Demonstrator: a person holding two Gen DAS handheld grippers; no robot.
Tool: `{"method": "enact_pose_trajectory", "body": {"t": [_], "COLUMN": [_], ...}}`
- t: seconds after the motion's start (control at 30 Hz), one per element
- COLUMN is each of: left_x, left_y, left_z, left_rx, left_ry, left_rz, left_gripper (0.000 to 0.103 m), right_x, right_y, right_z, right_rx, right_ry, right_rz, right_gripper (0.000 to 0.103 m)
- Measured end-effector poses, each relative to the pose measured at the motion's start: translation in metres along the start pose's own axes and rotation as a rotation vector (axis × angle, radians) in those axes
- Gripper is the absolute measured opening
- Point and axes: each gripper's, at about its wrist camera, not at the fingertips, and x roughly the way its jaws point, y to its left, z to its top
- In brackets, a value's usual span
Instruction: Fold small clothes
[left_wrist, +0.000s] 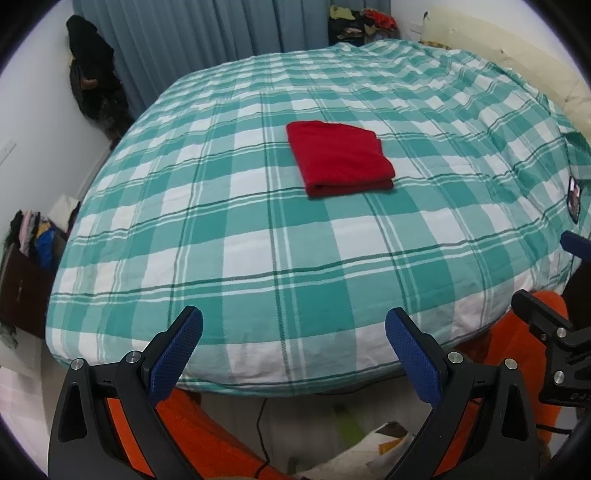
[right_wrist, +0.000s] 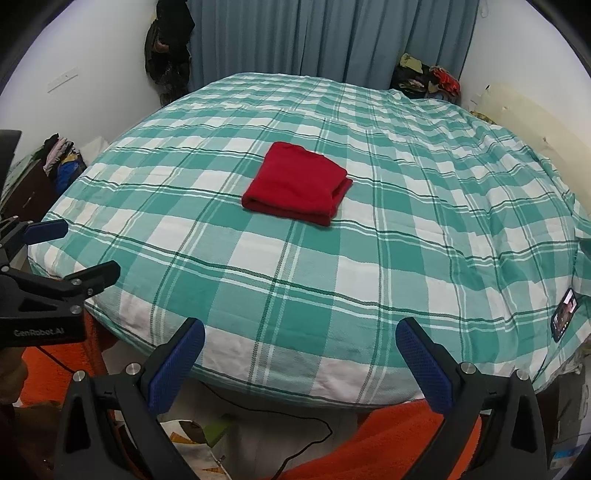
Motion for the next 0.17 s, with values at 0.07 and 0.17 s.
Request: {"method": "enact_pose_trajectory", "body": {"t": [0.07,0.17], "left_x": [-0.0009,-0.0041], "left_y": [0.0001,-0.0034], "left_z": [-0.0009,-0.0018], "left_rx": [-0.008,0.006], "left_ry": [-0.009,-0.026], "left_rz": [-0.003,0.006], "left_gripper": [0.1,0.1], "right_x": [0.0002,-0.0003], "right_y": [-0.0012,-0.0018], "right_z": [-0.0001,0.0005], "right_rx": [0.003,0.001], "right_ry": [-0.001,-0.005], "right_rz": [-0.001,-0.002], "right_gripper": [0.102,0.102]}}
